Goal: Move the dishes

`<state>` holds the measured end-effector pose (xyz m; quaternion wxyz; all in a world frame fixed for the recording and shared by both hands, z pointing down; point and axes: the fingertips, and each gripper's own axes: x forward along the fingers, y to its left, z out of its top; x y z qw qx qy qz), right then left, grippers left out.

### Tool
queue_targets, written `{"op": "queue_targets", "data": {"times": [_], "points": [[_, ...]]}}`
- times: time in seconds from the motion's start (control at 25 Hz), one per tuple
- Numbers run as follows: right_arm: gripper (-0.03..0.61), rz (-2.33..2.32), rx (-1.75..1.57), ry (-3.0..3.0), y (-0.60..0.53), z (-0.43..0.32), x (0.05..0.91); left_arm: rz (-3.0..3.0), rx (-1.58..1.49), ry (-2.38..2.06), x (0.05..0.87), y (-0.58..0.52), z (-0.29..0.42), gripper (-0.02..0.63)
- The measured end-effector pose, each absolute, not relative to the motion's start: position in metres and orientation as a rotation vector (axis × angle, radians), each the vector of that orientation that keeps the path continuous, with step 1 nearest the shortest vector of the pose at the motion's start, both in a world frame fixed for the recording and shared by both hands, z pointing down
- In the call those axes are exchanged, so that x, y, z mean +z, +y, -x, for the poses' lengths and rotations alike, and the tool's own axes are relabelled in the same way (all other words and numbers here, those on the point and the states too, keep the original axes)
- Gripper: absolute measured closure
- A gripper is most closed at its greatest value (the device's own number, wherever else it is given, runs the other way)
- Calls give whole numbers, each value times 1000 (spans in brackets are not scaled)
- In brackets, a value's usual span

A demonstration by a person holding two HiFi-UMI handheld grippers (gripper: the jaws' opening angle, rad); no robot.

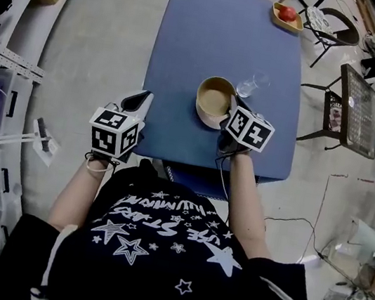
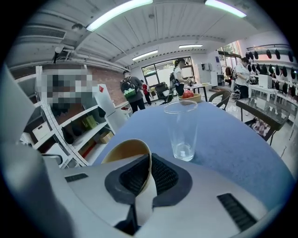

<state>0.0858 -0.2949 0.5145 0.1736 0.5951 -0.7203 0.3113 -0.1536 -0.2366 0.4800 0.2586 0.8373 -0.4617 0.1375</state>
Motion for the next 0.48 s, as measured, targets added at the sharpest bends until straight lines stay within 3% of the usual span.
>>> {"op": "queue_targets", "data": {"times": [0.48], "points": [[557, -1724, 939, -2063, -343, -37, 521, -2272, 399, -1246, 486, -264, 190, 594]]}}
